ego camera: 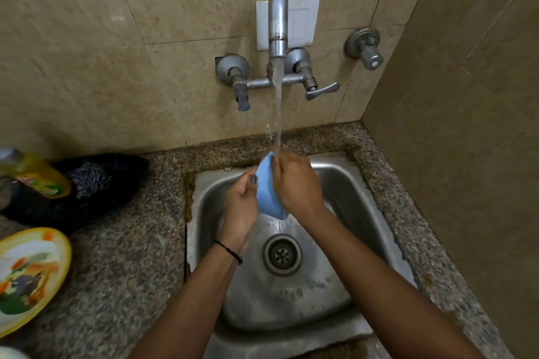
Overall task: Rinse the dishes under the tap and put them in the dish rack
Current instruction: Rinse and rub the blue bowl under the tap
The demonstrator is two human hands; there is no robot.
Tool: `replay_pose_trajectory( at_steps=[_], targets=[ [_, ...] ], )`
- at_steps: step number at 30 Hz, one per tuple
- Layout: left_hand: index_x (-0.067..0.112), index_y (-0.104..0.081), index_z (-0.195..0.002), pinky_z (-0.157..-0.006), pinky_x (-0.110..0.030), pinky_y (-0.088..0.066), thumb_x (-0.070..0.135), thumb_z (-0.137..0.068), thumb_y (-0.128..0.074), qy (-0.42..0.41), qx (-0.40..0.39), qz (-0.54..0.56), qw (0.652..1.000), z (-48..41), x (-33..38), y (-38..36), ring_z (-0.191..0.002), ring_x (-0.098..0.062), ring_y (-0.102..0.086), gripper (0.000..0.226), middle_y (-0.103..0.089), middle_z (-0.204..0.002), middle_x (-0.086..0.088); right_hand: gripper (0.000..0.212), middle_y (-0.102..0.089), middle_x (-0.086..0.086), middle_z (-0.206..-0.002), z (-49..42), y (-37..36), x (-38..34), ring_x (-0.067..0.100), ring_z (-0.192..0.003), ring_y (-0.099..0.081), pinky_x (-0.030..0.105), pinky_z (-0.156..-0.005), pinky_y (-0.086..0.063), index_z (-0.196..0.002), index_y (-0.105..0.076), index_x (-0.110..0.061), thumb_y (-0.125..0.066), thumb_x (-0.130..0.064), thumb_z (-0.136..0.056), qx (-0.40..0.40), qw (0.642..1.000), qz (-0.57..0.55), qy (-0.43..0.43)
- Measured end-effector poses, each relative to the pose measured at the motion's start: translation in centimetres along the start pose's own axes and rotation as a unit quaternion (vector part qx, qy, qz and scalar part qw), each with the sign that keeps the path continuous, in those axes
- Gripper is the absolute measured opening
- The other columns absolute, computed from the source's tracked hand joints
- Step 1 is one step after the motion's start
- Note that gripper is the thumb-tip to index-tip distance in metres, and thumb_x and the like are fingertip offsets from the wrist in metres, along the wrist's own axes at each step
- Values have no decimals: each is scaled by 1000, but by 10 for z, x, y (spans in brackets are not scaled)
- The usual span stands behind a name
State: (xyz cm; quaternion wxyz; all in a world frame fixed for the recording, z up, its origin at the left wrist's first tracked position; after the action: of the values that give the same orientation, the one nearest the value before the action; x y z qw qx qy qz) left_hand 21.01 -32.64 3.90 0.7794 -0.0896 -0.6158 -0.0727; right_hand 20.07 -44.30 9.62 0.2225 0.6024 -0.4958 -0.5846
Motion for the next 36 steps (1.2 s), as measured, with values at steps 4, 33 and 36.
replay_pose_trajectory(
  at_steps=[4,33,36],
  targets=[
    [18,-65,-92,-86,-38,-48,10,-102,-40,-12,17,28,999,-3,3,7,-93,-25,-62,28,-69,-98,-10,42,-62,12,-125,27,-7,-29,25,-119,-57,43,-110,-31,-123,-60,-5,-39,-21,-90,75,973,113,187],
    [8,-62,-121,-71,-26,-57,14,-98,-47,39,-146,100,984,-8,3,-13,-90,-18,-71,28,-72,-108,-9,52,-51,11,-138,44,13,-18,22,-130,-45,41,-111,-30,-130,-54,-7,-58,-36,-87,54,965,25,254],
    [6,-59,-124,-77,-28,-58,13,-98,-47,42,-132,116,984,-7,-3,-15,-91,-18,-70,30,-70,-111,-12,62,-52,14,-137,34,13,0,24,-128,-48,38,-110,-35,-132,-51,-3,-58,-44,-86,47,978,-2,204]
  ],
)
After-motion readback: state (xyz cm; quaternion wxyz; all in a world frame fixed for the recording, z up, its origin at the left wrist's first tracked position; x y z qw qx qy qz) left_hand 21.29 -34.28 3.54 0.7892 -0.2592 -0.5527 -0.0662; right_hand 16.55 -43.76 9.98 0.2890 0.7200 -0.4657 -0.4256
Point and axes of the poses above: each hand's wrist, its own z-axis away from the middle knuckle, its own y-axis out of the back of the hand, x = y × z, the point moved 10 cm from there along -z, towards the middle knuckle
